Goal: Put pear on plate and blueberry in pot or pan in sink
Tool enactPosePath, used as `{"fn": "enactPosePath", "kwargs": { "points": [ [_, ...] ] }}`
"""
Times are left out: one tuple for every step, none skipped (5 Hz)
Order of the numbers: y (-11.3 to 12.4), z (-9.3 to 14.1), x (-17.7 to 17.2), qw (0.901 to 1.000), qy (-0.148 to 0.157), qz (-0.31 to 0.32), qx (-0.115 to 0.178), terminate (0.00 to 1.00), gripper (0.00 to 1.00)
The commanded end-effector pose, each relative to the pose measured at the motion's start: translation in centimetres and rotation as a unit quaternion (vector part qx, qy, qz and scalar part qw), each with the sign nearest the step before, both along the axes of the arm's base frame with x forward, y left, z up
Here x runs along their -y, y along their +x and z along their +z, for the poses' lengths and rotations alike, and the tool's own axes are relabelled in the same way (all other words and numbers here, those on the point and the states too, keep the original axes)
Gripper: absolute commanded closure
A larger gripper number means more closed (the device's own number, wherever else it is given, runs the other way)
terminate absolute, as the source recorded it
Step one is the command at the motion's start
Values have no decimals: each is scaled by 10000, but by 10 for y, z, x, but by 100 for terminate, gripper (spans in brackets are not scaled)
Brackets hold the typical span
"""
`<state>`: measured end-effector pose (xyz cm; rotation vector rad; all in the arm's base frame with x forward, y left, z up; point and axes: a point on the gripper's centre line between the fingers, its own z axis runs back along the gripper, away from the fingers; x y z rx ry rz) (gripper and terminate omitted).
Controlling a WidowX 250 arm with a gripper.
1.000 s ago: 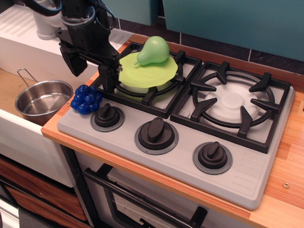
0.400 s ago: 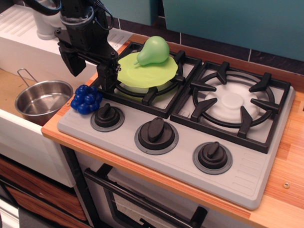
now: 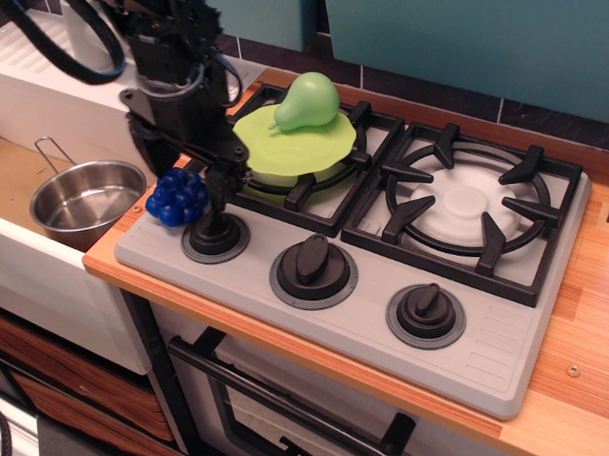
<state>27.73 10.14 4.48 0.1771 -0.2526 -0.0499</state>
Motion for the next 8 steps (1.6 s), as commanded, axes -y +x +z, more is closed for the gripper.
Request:
{"fn": "enactPosePath", "kwargs": {
  "points": [
    [1, -2, -11, 9995, -11, -48, 301, 0, 0],
    [-3, -3, -16, 9989, -50, -122, 450, 0, 0],
    [-6, -2, -26, 9987, -75, -200, 469, 0, 0],
    [0, -4, -34, 9990, -215, -193, 338, 0, 100],
    [4, 1, -36, 9990, -299, -165, 302, 0, 100],
    [5, 5, -35, 9989, -333, -163, 280, 0, 100],
    [5, 15, -35, 9991, -223, -238, 279, 0, 100],
    [7, 24, -40, 9992, -180, -278, 218, 0, 100]
  ]
}}
